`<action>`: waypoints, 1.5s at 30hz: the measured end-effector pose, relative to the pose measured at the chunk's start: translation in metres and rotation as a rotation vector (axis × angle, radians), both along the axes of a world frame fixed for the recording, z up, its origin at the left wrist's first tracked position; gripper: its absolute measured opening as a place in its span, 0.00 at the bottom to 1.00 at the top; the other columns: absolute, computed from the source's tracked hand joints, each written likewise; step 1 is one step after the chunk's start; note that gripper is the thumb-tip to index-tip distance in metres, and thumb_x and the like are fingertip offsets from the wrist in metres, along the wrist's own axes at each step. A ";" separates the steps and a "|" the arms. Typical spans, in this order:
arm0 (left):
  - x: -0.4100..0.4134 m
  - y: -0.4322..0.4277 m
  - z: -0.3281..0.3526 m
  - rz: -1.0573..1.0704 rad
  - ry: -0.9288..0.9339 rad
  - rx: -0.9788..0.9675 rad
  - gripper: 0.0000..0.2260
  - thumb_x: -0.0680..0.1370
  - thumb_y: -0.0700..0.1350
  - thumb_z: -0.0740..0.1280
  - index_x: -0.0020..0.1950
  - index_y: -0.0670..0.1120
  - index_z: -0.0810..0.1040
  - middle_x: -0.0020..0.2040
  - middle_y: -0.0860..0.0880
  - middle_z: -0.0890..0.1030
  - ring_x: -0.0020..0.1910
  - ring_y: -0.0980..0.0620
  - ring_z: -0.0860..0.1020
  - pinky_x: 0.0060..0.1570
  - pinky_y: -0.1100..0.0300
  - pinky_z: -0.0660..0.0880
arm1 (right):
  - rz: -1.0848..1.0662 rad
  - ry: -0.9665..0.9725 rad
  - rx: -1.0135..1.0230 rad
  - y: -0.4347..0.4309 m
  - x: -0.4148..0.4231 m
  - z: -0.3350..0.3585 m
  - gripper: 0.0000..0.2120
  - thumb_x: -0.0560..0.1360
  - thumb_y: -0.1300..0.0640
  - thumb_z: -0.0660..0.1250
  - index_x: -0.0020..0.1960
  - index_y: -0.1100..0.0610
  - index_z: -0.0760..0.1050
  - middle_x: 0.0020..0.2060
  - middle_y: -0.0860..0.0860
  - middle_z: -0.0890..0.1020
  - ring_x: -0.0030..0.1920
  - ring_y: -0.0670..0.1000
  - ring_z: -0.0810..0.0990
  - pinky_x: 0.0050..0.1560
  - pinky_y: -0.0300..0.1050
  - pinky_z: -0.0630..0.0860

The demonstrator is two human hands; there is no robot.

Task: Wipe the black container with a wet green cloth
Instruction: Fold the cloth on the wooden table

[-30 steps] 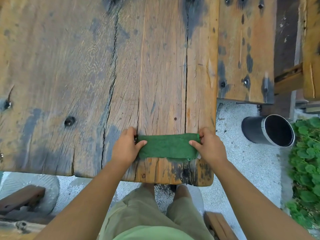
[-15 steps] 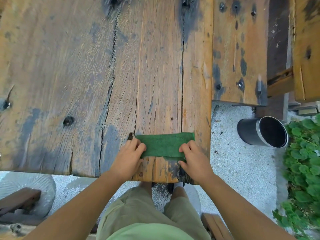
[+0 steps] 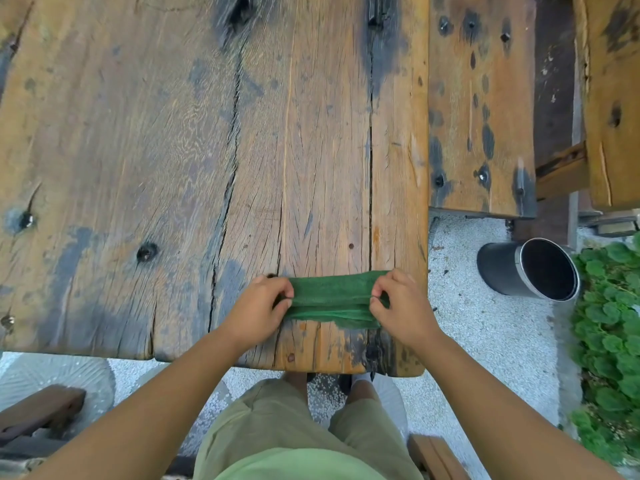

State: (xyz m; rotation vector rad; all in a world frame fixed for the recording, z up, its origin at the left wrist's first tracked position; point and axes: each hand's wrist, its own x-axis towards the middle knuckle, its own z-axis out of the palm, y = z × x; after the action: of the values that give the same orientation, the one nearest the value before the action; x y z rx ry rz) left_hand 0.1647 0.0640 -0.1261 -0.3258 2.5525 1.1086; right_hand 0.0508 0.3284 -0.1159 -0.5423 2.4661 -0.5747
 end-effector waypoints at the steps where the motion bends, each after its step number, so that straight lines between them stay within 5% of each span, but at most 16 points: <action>1: -0.005 -0.003 0.000 0.064 -0.039 0.061 0.05 0.80 0.40 0.68 0.47 0.49 0.76 0.43 0.55 0.76 0.46 0.53 0.73 0.41 0.61 0.67 | -0.006 0.020 -0.021 -0.003 -0.005 0.002 0.02 0.75 0.59 0.68 0.44 0.55 0.77 0.46 0.49 0.76 0.51 0.51 0.72 0.52 0.49 0.71; 5: -0.030 -0.009 0.004 0.304 -0.106 0.252 0.07 0.82 0.39 0.64 0.46 0.50 0.74 0.42 0.52 0.78 0.41 0.54 0.75 0.40 0.59 0.71 | -0.059 0.050 -0.058 -0.018 -0.028 0.005 0.02 0.77 0.59 0.65 0.45 0.54 0.74 0.43 0.48 0.79 0.46 0.52 0.75 0.48 0.53 0.76; 10: -0.076 -0.013 0.000 0.406 -0.038 0.192 0.08 0.82 0.39 0.63 0.46 0.50 0.72 0.41 0.53 0.79 0.39 0.58 0.75 0.34 0.66 0.68 | -0.145 0.075 -0.019 -0.034 -0.065 -0.005 0.02 0.80 0.55 0.65 0.49 0.52 0.73 0.36 0.48 0.81 0.33 0.54 0.77 0.37 0.53 0.78; 13: -0.098 -0.018 -0.007 0.365 -0.068 0.122 0.09 0.81 0.37 0.64 0.45 0.50 0.73 0.41 0.52 0.79 0.40 0.53 0.76 0.37 0.61 0.71 | -0.188 0.083 -0.013 -0.039 -0.085 -0.014 0.03 0.79 0.54 0.68 0.48 0.50 0.75 0.44 0.50 0.84 0.40 0.54 0.80 0.42 0.52 0.79; 19: -0.124 -0.026 -0.018 0.188 -0.060 -0.115 0.04 0.79 0.38 0.66 0.45 0.45 0.76 0.48 0.44 0.80 0.46 0.44 0.78 0.43 0.55 0.72 | -0.218 0.151 0.032 -0.046 -0.101 -0.033 0.08 0.77 0.55 0.71 0.43 0.49 0.73 0.45 0.49 0.76 0.47 0.54 0.76 0.47 0.54 0.77; 25: -0.121 -0.021 -0.010 0.225 -0.009 -0.206 0.06 0.79 0.40 0.68 0.54 0.42 0.75 0.54 0.43 0.76 0.46 0.41 0.78 0.44 0.48 0.77 | -0.262 0.182 -0.004 -0.040 -0.097 -0.029 0.07 0.77 0.56 0.72 0.51 0.54 0.74 0.50 0.50 0.75 0.53 0.54 0.75 0.55 0.54 0.76; 29: -0.100 -0.003 -0.001 -0.009 0.079 -0.240 0.08 0.78 0.40 0.69 0.56 0.41 0.77 0.54 0.43 0.76 0.51 0.43 0.76 0.50 0.47 0.77 | 0.007 0.348 0.026 -0.039 -0.068 -0.009 0.11 0.76 0.53 0.71 0.56 0.53 0.75 0.53 0.49 0.77 0.54 0.51 0.76 0.55 0.49 0.78; 31: -0.087 0.013 -0.004 -0.231 0.088 -0.312 0.14 0.77 0.41 0.71 0.61 0.40 0.77 0.60 0.42 0.76 0.58 0.41 0.76 0.57 0.46 0.76 | 0.186 0.309 0.029 -0.044 -0.049 -0.008 0.19 0.75 0.49 0.72 0.62 0.53 0.75 0.61 0.49 0.78 0.62 0.50 0.76 0.65 0.47 0.75; 33: -0.078 0.023 -0.010 -0.357 0.048 -0.388 0.25 0.77 0.46 0.72 0.72 0.41 0.71 0.72 0.39 0.70 0.72 0.38 0.69 0.71 0.45 0.68 | 0.277 0.166 0.086 -0.047 -0.034 -0.014 0.31 0.76 0.46 0.72 0.75 0.54 0.68 0.76 0.51 0.68 0.77 0.54 0.64 0.78 0.53 0.62; 36: -0.071 0.023 -0.020 -0.366 -0.011 -0.427 0.36 0.78 0.52 0.70 0.81 0.46 0.58 0.82 0.41 0.56 0.81 0.41 0.54 0.79 0.47 0.55 | 0.328 0.097 0.187 -0.043 -0.028 -0.023 0.45 0.76 0.41 0.70 0.83 0.50 0.49 0.83 0.49 0.46 0.82 0.53 0.41 0.82 0.54 0.44; 45: -0.044 0.024 -0.024 -0.462 -0.064 -0.510 0.43 0.79 0.58 0.66 0.83 0.47 0.43 0.83 0.39 0.44 0.82 0.40 0.43 0.80 0.48 0.49 | 0.368 0.064 0.212 -0.032 -0.012 -0.030 0.51 0.75 0.40 0.70 0.83 0.48 0.38 0.82 0.47 0.35 0.80 0.51 0.32 0.81 0.56 0.41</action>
State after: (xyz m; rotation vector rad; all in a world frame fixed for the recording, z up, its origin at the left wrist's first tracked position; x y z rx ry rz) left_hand 0.1202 0.0882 -0.1503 0.1117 2.6262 0.2748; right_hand 0.0390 0.2959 -0.1454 -0.9090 2.3645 -0.1488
